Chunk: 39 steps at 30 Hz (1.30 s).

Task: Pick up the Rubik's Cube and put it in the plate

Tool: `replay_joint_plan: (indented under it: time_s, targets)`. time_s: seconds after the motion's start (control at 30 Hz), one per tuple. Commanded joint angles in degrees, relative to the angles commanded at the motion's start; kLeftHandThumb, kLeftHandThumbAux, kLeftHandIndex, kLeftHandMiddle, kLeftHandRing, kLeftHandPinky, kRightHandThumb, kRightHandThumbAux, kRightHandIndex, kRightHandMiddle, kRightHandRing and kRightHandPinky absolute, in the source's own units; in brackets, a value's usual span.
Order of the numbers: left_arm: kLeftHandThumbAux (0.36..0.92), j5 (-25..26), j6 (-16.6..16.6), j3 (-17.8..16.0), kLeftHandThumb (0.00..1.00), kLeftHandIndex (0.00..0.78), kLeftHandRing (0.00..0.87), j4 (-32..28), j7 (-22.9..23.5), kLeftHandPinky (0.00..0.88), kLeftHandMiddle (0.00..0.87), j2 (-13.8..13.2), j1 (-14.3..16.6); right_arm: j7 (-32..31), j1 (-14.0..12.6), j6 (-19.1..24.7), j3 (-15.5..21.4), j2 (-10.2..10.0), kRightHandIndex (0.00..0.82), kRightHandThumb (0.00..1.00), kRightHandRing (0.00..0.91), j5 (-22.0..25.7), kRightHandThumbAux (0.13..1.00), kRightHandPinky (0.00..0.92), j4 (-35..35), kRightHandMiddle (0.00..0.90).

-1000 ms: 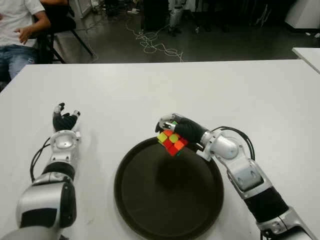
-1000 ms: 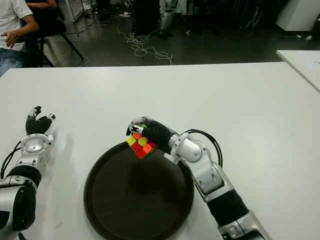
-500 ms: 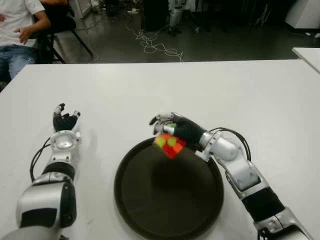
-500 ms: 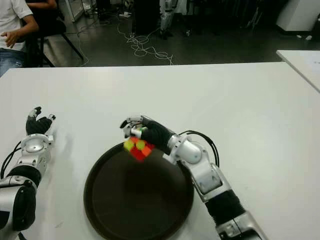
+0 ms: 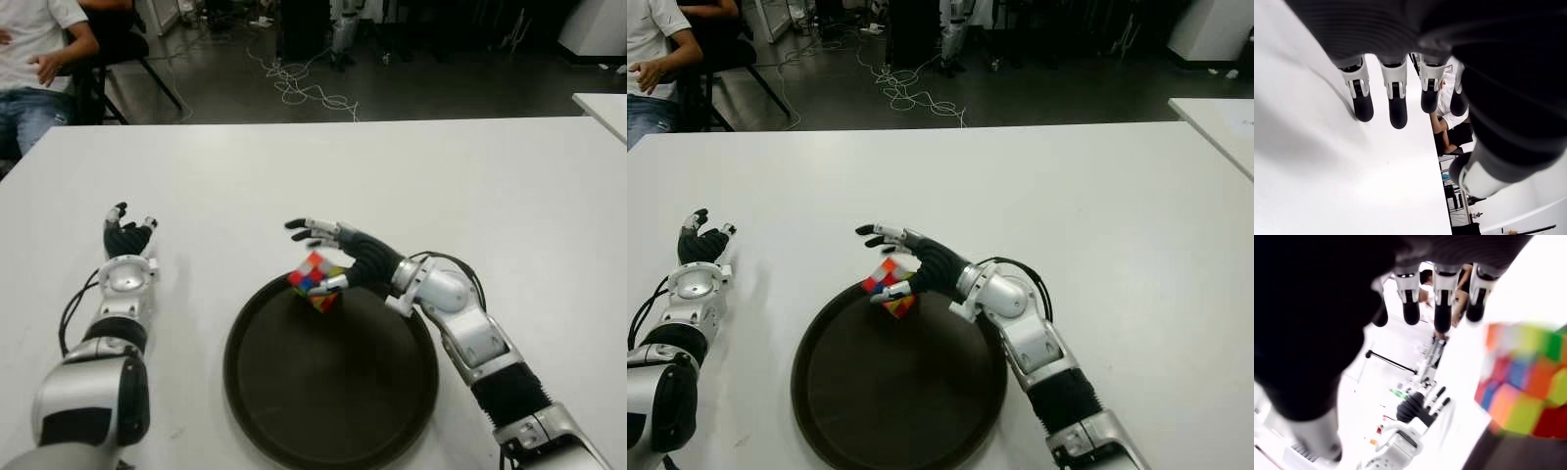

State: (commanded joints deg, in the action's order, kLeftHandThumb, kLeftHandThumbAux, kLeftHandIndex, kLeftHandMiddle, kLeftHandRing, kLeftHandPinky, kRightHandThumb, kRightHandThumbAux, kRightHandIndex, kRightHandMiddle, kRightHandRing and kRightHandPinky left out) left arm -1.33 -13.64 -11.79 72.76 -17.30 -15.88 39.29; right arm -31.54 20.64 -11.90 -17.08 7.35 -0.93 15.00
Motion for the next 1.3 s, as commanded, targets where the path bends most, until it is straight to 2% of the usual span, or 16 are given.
replay_joint_plan:
  time_s: [0.33,0.6,1.1,1.3]
  targets:
    - [0.74,-0.4,0.55,0.39,0.149,0.056,0.143,0.01,-0.59,0.158,0.125,-0.09,0.06,-2.26,1.57,-1.46,0.38,-0.48,0.113,0.0,0.132,0.75,0.79,0.107,4.47,0.131]
    - [0.729,-0.64,0.89,0.96,0.147,0.061,0.14,-0.08,-1.3,0.149,0.123,-0.12,0.1,-1.4,1.22,-1.65,1.18,-0.94,0.116,0.0,0.141,0.68,0.807,0.117,4.62,0.142]
    - [0.746,-0.9,0.78,1.54,0.155,0.063,0.149,-0.05,-1.84,0.153,0.131,-0.1,0.09,-0.82,1.03,-3.52,1.72,-0.97,0.107,0.0,0.142,-0.02,0.845,0.127,4.68,0.147]
    - [0.749,-0.41,0.65,1.02,0.168,0.062,0.149,-0.04,-1.47,0.157,0.135,0.0,0.08,-1.58,2.36,-4.37,1.56,-0.93,0.116,0.0,0.15,-0.12,0.856,0.133,7.13,0.156]
